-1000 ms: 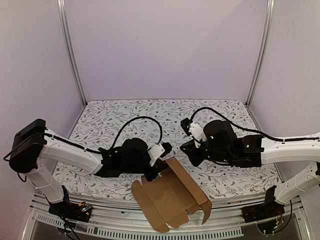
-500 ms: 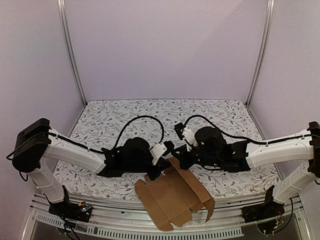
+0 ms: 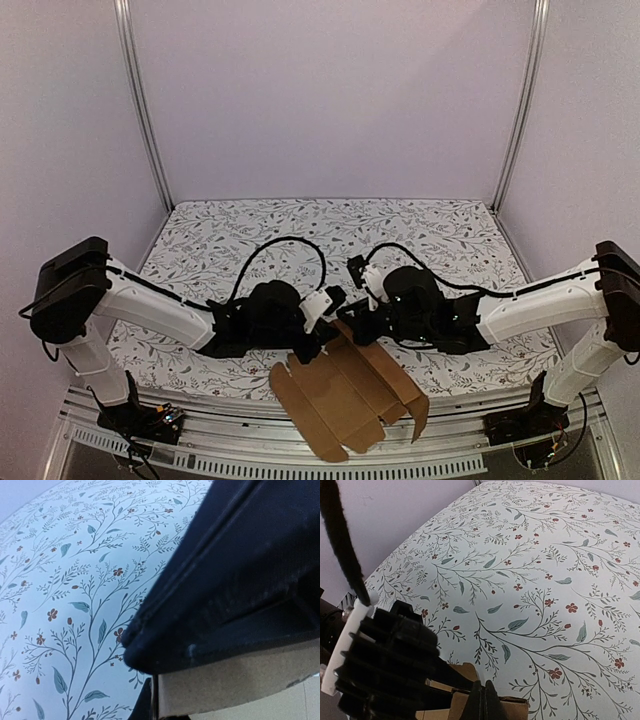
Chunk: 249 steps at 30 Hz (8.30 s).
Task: Fold the paper box
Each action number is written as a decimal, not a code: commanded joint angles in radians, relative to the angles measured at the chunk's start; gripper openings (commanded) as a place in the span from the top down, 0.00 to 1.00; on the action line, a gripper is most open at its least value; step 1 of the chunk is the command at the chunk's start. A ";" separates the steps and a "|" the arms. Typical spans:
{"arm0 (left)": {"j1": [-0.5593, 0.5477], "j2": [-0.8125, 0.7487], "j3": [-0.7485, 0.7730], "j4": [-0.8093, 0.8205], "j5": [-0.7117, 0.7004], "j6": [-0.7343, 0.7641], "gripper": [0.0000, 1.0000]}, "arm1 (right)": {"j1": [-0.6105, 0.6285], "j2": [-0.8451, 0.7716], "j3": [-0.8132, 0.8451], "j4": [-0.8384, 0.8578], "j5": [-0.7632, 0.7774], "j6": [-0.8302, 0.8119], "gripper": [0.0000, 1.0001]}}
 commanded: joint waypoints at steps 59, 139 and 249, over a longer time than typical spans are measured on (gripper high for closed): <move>-0.029 0.062 -0.102 0.154 -0.065 -0.071 0.76 | 0.079 0.116 -0.007 0.022 0.067 0.010 1.00; -0.054 0.182 -0.013 0.207 -0.159 -0.097 0.78 | 0.110 0.074 0.017 -0.086 0.124 0.053 1.00; -0.067 0.037 0.105 -0.447 -0.630 -0.659 1.00 | -0.034 -0.218 -0.011 -0.501 0.201 -0.017 1.00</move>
